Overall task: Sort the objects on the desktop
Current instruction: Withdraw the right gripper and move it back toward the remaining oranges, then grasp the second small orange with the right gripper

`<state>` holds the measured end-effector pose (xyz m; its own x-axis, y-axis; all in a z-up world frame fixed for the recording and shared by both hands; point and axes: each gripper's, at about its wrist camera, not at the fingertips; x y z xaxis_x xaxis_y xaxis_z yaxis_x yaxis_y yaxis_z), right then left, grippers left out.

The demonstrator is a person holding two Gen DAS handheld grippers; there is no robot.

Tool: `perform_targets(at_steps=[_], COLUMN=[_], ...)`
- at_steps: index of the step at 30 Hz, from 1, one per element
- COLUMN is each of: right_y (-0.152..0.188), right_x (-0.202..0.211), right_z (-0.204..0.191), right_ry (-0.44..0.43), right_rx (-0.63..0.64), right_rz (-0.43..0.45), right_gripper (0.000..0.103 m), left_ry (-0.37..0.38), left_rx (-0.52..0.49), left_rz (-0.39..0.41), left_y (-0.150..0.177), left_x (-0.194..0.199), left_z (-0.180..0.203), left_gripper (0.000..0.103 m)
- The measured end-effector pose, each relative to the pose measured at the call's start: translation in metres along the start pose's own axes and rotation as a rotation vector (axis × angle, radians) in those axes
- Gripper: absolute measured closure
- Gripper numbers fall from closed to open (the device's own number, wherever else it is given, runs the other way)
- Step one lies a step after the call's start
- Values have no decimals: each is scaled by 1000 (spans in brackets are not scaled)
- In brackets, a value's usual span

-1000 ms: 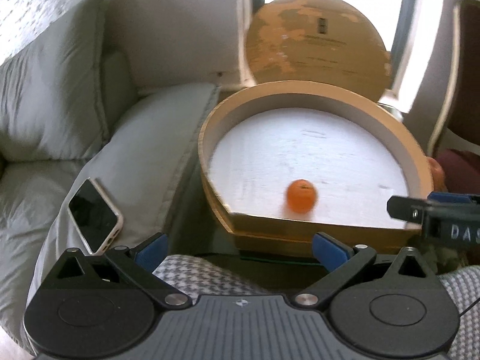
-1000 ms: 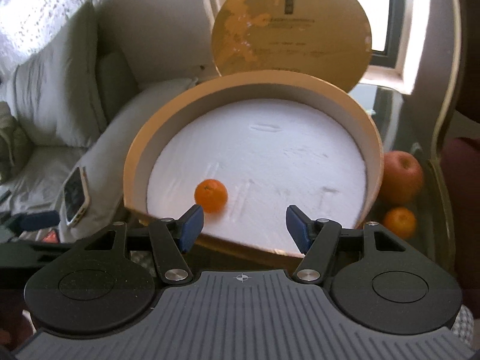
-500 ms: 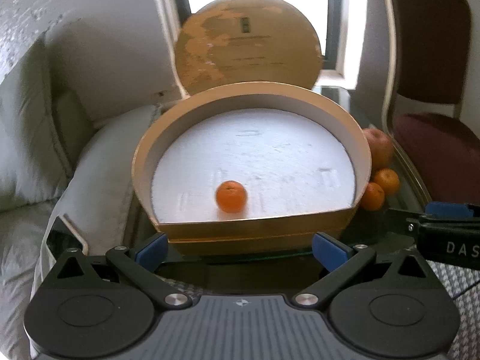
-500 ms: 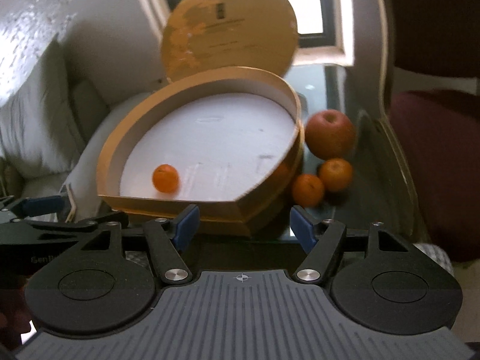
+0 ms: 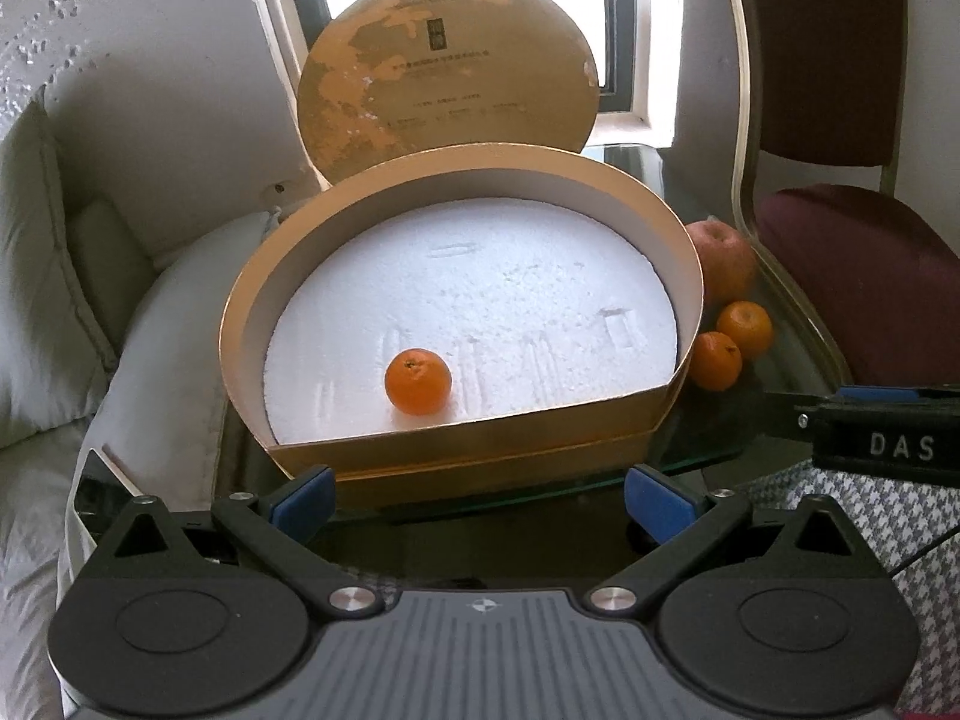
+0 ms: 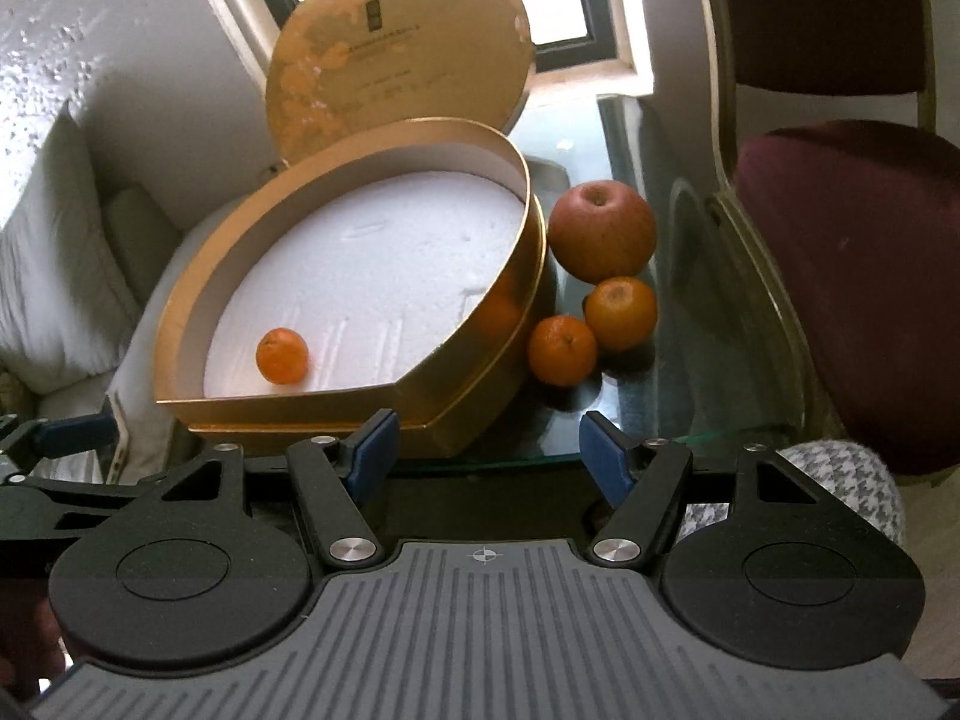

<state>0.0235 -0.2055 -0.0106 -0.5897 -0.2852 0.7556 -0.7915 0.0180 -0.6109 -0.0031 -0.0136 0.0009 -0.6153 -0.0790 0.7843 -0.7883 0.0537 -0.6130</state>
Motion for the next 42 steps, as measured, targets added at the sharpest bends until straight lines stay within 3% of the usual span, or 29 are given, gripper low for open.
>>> perform_targets(at_steps=[9,18,25,34,42], right_y=[-5,-16,-21,-23,-23], right_x=[-27,-60,-88,-107,-116], right_z=[23,54,71,73,79], right_ry=[18,9,-21,15,-16], right_rx=[-132,-326,-507,-570,-628], right_rz=[-14,8,-32,-54,-64], right_gripper=[40,56,55,51,50], left_ry=[-16,-20,-22,-21,-19], left_rx=[26,48,61,72,77], left_rz=[-39,-88,-113,-130,-142], left_y=[-1,-3,-4,-5,-6], left_x=[-16,-36,-46,-53,-58], left_z=[-6,-13,-17,-21,-22], left_gripper=[1,1,1,1,1])
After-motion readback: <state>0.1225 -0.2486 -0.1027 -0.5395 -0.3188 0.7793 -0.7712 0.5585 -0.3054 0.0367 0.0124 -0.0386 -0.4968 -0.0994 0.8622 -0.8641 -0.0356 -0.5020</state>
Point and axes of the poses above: each gripper's, at about its wrist camera, not at the fingertips, and x roughly against the way its jaws point, z to its right, y to its underside, and after that the axes turned 4 degrees about x, right-handed
